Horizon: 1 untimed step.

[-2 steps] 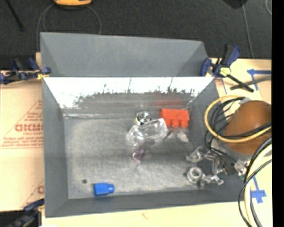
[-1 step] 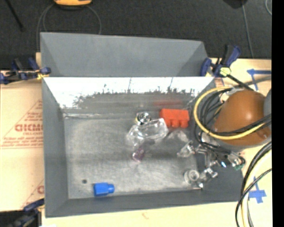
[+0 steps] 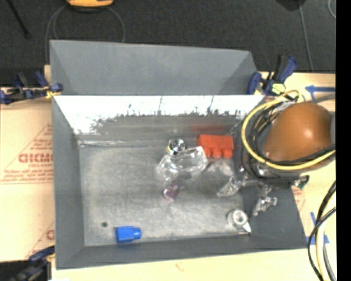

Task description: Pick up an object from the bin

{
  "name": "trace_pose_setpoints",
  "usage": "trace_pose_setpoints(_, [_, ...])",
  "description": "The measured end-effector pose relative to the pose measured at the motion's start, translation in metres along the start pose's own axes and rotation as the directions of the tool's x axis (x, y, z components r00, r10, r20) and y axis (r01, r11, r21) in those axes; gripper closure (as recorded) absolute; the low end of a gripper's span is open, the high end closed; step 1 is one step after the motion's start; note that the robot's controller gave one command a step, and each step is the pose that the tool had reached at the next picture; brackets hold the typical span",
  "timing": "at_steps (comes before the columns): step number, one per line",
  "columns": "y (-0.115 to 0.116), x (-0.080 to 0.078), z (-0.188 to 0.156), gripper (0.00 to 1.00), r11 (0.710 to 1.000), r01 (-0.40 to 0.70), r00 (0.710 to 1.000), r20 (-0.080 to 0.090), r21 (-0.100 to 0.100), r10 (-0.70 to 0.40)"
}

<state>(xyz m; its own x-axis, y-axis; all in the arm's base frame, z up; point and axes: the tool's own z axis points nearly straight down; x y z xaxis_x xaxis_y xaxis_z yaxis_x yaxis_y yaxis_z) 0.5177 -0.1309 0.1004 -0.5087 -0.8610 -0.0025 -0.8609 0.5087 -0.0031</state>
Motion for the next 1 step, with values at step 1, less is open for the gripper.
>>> trace_pose_setpoints(1, [0.0220,-0.0113,0.0243,0.00,0.994,0.110,0.994,-0.003,0.008,-0.110])
